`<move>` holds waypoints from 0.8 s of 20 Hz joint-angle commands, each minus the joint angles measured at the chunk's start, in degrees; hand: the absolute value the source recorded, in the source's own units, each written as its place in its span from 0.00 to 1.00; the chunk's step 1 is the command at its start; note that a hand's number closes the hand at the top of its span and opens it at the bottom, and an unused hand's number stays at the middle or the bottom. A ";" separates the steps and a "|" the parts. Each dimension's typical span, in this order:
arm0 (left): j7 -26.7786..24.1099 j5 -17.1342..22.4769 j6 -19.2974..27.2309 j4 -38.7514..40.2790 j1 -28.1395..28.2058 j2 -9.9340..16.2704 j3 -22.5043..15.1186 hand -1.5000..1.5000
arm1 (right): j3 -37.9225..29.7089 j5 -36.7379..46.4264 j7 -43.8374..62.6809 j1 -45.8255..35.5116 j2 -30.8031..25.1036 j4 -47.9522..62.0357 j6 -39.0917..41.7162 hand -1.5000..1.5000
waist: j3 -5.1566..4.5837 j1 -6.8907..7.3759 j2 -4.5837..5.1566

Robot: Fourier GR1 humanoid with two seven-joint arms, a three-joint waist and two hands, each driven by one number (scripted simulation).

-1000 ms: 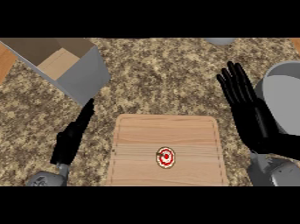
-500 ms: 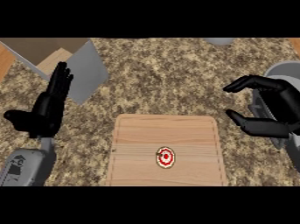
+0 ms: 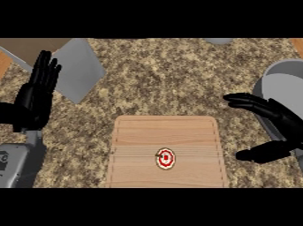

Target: Pick the cupcake from the cutting board and place it in the pot

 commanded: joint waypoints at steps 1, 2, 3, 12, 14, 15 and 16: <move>-1.39 -0.31 0.11 1.14 0.54 0.58 1.85 0.50 | 4.31 7.67 6.80 1.06 -1.15 -7.56 -1.43 0.00 | -0.12 -0.61 -0.22; 0.32 1.06 -1.31 0.29 -0.03 0.96 1.73 0.50 | 5.47 10.01 6.54 -0.32 -2.63 -4.91 0.18 0.00 | -0.10 -0.20 -0.15; 1.20 1.19 -1.78 -2.61 1.99 1.90 1.83 0.50 | 4.37 9.57 8.02 2.16 -5.10 -9.46 1.26 0.00 | -0.10 -0.49 -0.38; 2.83 -2.24 1.58 -7.19 3.04 -1.65 -0.99 0.50 | 12.85 18.69 29.98 -2.81 1.20 -18.29 8.34 0.00 | -0.06 0.05 -0.21; 1.53 -0.96 -0.55 -2.62 1.51 -0.34 1.40 0.50 | 15.41 20.60 34.39 -5.20 3.82 -16.80 10.76 0.00 | -0.09 0.08 -0.06; -2.38 -1.89 -1.10 -1.27 3.09 -1.69 0.78 0.50 | 15.46 20.78 35.62 -2.36 3.88 -20.84 11.32 0.00 | -0.08 -0.32 -0.10; 2.66 -0.48 -1.11 -2.57 0.62 0.49 2.66 0.50 | 16.74 23.33 35.31 -4.61 6.26 -15.01 10.70 0.00 | -0.06 0.06 -0.03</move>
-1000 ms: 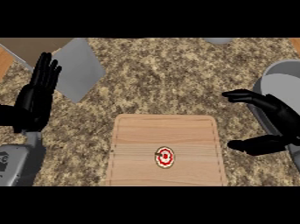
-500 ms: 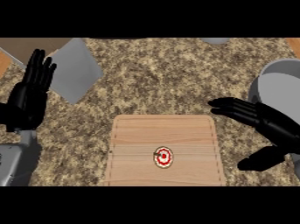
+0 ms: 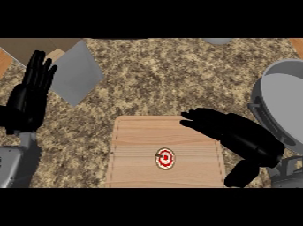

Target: Pick the cupcake from the cutting board and place it in the pot

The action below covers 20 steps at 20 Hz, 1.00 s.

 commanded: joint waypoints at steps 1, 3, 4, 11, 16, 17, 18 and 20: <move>3.60 1.20 -1.87 -2.13 -0.67 1.34 1.08 0.50 | 2.97 4.39 8.26 -2.17 6.95 1.33 1.83 0.00 | 0.03 0.20 0.06; 3.32 -1.10 1.13 -0.18 -4.05 -0.19 1.20 0.50 | 1.92 4.58 7.94 -0.18 6.01 0.69 4.42 0.00 | 0.03 -0.13 0.07; -0.04 -1.32 0.40 3.00 -2.18 -2.00 0.53 0.50 | 2.59 4.77 12.10 0.09 7.49 -2.14 5.86 0.00 | 0.02 -0.24 0.08; -4.93 -1.69 -3.29 6.48 -1.03 -2.53 1.91 0.50 | 4.49 12.79 4.49 3.58 11.55 4.53 4.09 0.00 | 0.03 -0.19 0.13; 1.92 -2.44 -1.67 -0.58 -0.96 -2.68 2.08 0.50 | 4.07 16.31 2.74 3.83 16.76 5.20 3.97 0.00 | 0.04 -0.06 0.07; 2.14 -2.10 -2.97 -0.91 -0.65 -1.67 2.62 0.50 | 3.90 18.36 -2.09 4.73 15.42 8.35 0.56 0.00 | 0.05 -0.03 0.08; -2.29 -2.99 -2.82 2.03 0.88 -3.22 2.21 0.50 | 6.18 19.63 1.36 4.76 18.90 7.71 -0.24 0.00 | 0.04 -0.06 0.10; 2.21 -5.21 0.75 -2.27 -0.15 -4.82 0.39 0.50 | 3.84 19.47 2.55 1.96 20.33 8.23 2.78 0.00 | 0.04 0.01 0.08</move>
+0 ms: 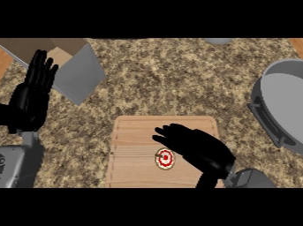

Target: Pick the cupcake from the cutting board and place it in the pot

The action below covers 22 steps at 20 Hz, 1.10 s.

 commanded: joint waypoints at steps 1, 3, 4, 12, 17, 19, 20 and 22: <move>1.90 1.57 -2.18 0.58 -2.75 1.55 2.33 0.50 | 1.73 5.52 -0.49 -0.36 4.42 4.67 -2.91 0.00 | -0.02 0.00 0.04; 4.88 -1.12 1.63 -0.96 -4.74 -0.41 0.32 0.50 | -0.39 5.35 1.60 0.79 2.90 0.65 -0.52 0.00 | -0.01 -0.20 0.00; 1.77 0.15 -0.79 0.32 -1.82 -0.03 1.58 0.50 | 0.06 7.12 1.25 3.18 1.87 0.27 -1.72 0.00 | -0.02 -0.18 0.01; -0.64 0.14 -2.57 4.51 -3.38 0.20 3.80 0.50 | -0.59 12.30 0.19 -2.47 11.15 13.79 -4.59 0.00 | -0.02 -0.04 0.08; -0.40 -1.22 -2.13 1.53 -0.65 -1.47 2.18 0.50 | -0.25 15.78 -4.04 -3.60 14.34 22.09 -9.32 0.00 | -0.02 0.15 0.07; -0.33 -1.75 -1.45 -0.30 0.76 -2.36 1.68 0.50 | -1.71 15.14 -8.20 -2.34 13.79 25.41 -11.87 0.00 | -0.01 0.15 0.06; 2.20 -1.40 -1.63 -2.21 0.08 -1.84 1.81 0.50 | 1.05 14.74 -2.38 -3.50 15.42 23.69 -10.22 0.00 | -0.02 0.16 0.03; -3.56 -2.81 -1.88 0.91 2.22 -3.58 1.15 0.50 | -2.12 15.41 -7.71 -2.81 14.47 24.11 -9.22 0.00 | -0.02 0.02 0.05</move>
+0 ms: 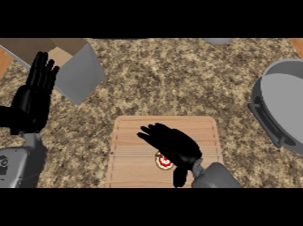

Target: Pick the cupcake from the cutting board and place it in the pot

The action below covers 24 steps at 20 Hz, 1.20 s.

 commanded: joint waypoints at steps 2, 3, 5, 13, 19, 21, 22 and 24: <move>0.38 -0.23 -0.55 -3.53 2.86 -0.50 -0.57 0.50 | 1.06 2.46 -7.03 -1.22 0.12 6.56 -2.81 1.00 | 0.06 0.27 0.06; -1.00 -0.89 0.20 1.65 -1.14 -0.87 -0.25 0.50 | 4.79 3.63 -6.56 -1.62 1.93 6.44 -2.31 1.00 | 0.05 0.10 0.16; -1.54 -1.26 0.32 4.27 -2.84 -0.42 0.60 0.50 | 3.76 2.76 -10.15 -2.83 1.95 9.13 -8.24 1.00 | 0.06 0.08 0.20; 3.30 0.40 -0.98 0.58 -3.13 0.85 1.74 0.50 | 6.58 5.85 -8.01 0.30 1.98 6.68 -11.35 1.00 | 0.05 -0.13 0.05; 0.18 -2.20 0.33 1.51 -1.88 -0.68 0.42 0.50 | 3.96 8.98 -4.44 3.62 -2.15 -5.79 -13.76 1.00 | 0.04 -0.54 0.00; 0.22 -1.32 0.06 1.06 -0.99 -1.17 0.52 0.50 | -1.41 8.12 5.21 -1.52 1.88 -2.97 -11.89 1.00 | 0.02 -0.30 0.15; 1.14 0.43 -1.42 -1.20 -0.26 -0.56 0.90 0.50 | -5.29 7.29 11.89 -3.92 1.91 -0.56 -13.98 1.00 | 0.03 0.83 0.27; 1.22 -0.02 -0.99 -0.26 -1.46 0.17 1.53 0.50 | -13.56 8.09 20.00 -7.81 1.95 1.20 -14.16 1.00 | -0.08 0.27 0.93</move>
